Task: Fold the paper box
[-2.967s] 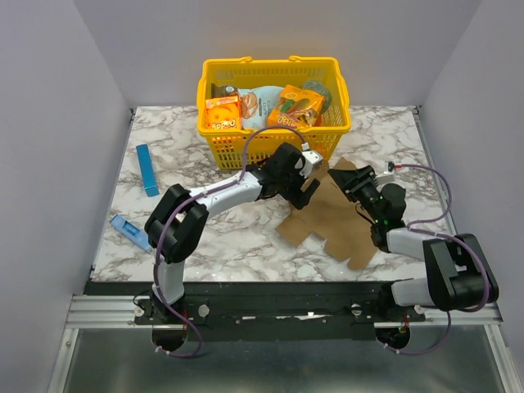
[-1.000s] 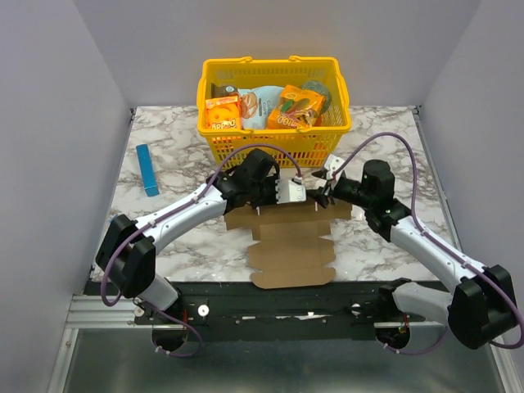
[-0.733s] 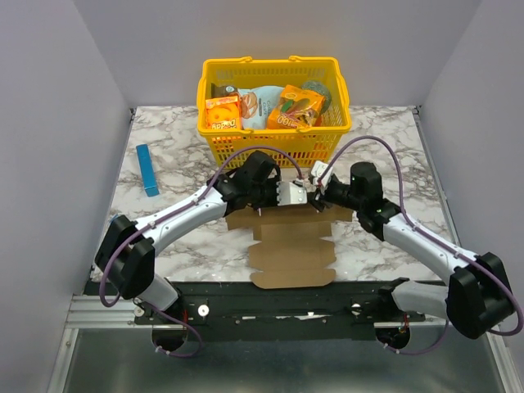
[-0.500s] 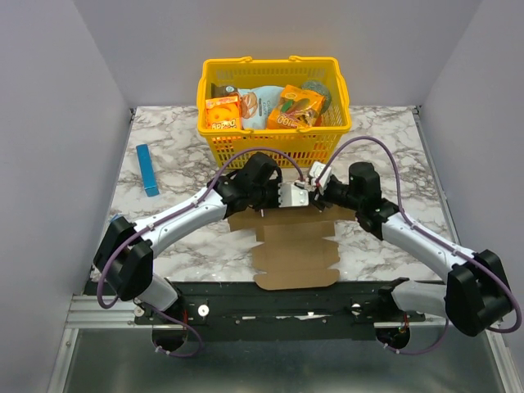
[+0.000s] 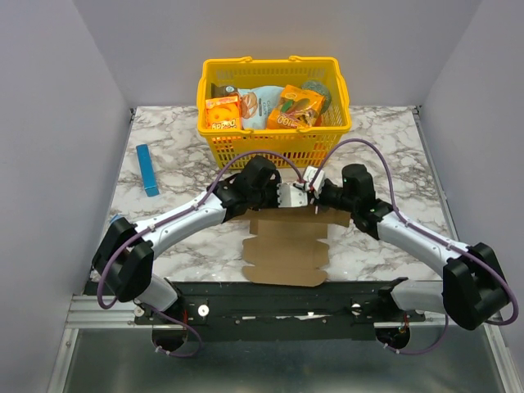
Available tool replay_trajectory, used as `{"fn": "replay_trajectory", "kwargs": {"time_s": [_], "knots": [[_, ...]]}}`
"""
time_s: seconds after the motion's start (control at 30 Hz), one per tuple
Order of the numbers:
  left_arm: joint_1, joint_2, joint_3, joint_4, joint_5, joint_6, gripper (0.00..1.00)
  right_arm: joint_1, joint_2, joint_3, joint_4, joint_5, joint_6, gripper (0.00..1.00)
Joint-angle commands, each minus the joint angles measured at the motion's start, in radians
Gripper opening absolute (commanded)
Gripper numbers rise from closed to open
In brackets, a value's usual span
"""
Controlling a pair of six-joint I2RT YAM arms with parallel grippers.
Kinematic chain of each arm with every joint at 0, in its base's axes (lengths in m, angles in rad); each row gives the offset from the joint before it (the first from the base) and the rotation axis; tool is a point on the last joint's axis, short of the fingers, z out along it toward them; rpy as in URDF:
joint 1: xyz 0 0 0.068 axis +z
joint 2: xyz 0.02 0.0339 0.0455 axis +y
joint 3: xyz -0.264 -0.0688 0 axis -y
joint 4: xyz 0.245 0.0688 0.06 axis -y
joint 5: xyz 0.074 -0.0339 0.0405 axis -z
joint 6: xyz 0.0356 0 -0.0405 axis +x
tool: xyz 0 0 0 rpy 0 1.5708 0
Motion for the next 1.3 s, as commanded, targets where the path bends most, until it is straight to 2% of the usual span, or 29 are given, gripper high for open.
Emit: {"fn": "replay_trajectory", "kwargs": {"time_s": [0.0,0.03,0.1,0.13,0.2,0.23,0.3,0.43,0.5,0.57,0.67,0.7,0.73,0.77,0.8,0.87,0.9,1.07,1.27], "knots": [[-0.009,-0.036,-0.012,0.075,-0.037,-0.045,0.0,0.016,0.019,-0.024,0.03,0.071,-0.005,0.1],[-0.009,-0.033,-0.012,0.081,-0.051,-0.053,0.18,0.019,0.021,-0.032,0.04,0.076,-0.005,0.09],[-0.008,-0.033,-0.011,0.107,-0.073,-0.071,0.35,0.02,0.026,-0.054,0.074,0.1,-0.006,0.06],[-0.008,-0.031,-0.014,0.113,-0.08,-0.085,0.5,0.025,0.024,-0.064,0.088,0.106,-0.008,0.05],[-0.001,-0.031,-0.015,0.141,-0.103,-0.103,0.71,0.028,0.021,-0.083,0.131,0.126,-0.012,0.02],[0.005,-0.034,-0.019,0.15,-0.108,-0.114,0.87,0.03,0.016,-0.095,0.145,0.142,-0.015,0.01],[0.026,-0.034,-0.022,0.167,-0.108,-0.131,0.98,0.033,0.007,-0.107,0.171,0.168,-0.023,0.01],[0.068,-0.051,-0.005,0.146,-0.058,-0.148,0.99,0.036,-0.026,-0.163,0.266,0.281,-0.054,0.01],[0.103,-0.051,0.015,0.1,0.028,-0.171,0.99,0.037,-0.036,-0.186,0.316,0.31,-0.078,0.01],[0.175,-0.031,0.059,0.063,0.091,-0.189,0.99,0.048,-0.03,-0.19,0.338,0.362,-0.096,0.01],[0.29,0.035,0.153,-0.001,0.143,-0.301,0.99,0.077,-0.005,-0.206,0.375,0.457,-0.15,0.01],[0.327,0.043,0.156,0.064,0.139,-0.364,0.99,0.085,0.012,-0.212,0.389,0.481,-0.181,0.01],[0.354,0.032,0.135,0.127,0.181,-0.519,0.98,0.097,0.016,-0.213,0.401,0.516,-0.192,0.01],[0.402,0.017,0.045,0.203,0.247,-0.569,0.97,0.1,0.019,-0.213,0.407,0.524,-0.198,0.01],[0.408,-0.005,-0.016,0.398,0.28,-0.605,0.97,0.103,0.021,-0.215,0.415,0.528,-0.199,0.01],[0.41,-0.049,-0.157,0.558,0.288,-0.688,0.99,0.119,0.018,-0.221,0.427,0.536,-0.21,0.01],[0.42,-0.051,-0.173,0.615,0.294,-0.708,0.99,0.126,0.018,-0.224,0.433,0.55,-0.227,0.01],[0.469,0.049,-0.154,0.623,0.41,-0.76,0.96,0.16,0.032,-0.236,0.433,0.605,-0.276,0.01],[0.557,0.105,-0.233,0.822,0.522,-0.831,0.96,0.192,0.052,-0.238,0.415,0.64,-0.298,0.01]]}}
